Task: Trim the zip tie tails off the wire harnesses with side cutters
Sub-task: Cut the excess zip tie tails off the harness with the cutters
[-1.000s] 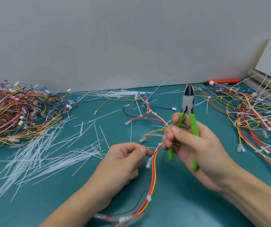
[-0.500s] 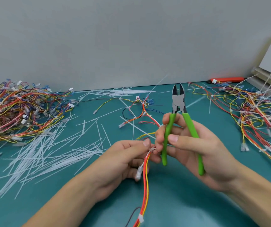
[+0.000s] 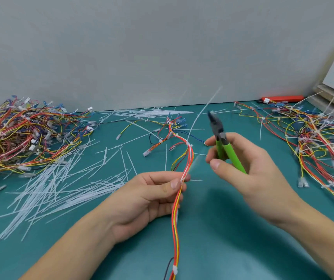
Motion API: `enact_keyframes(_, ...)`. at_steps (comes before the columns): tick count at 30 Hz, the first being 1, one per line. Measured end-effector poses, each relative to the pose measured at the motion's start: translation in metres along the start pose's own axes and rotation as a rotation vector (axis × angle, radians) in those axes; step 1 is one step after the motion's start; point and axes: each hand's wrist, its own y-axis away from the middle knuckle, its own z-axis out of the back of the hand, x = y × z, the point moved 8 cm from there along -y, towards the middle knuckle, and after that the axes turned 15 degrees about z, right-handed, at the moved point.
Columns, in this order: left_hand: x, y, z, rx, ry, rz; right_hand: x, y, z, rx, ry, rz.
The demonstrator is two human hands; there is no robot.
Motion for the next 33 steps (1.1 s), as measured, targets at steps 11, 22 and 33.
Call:
enact_keyframes(11,-0.004,-0.003,0.009,0.012,0.229,-0.073,-0.009,0.004,0.002,0.334,0.789,0.118)
enact_keyframes(22,-0.004,-0.004,0.014,-0.017,0.325,-0.098,-0.006,0.008,-0.013,0.313,0.752,0.152)
enact_keyframes(33,-0.004,-0.001,0.010,-0.098,0.166,-0.141,0.000,0.013,-0.025,0.253,0.784,0.124)
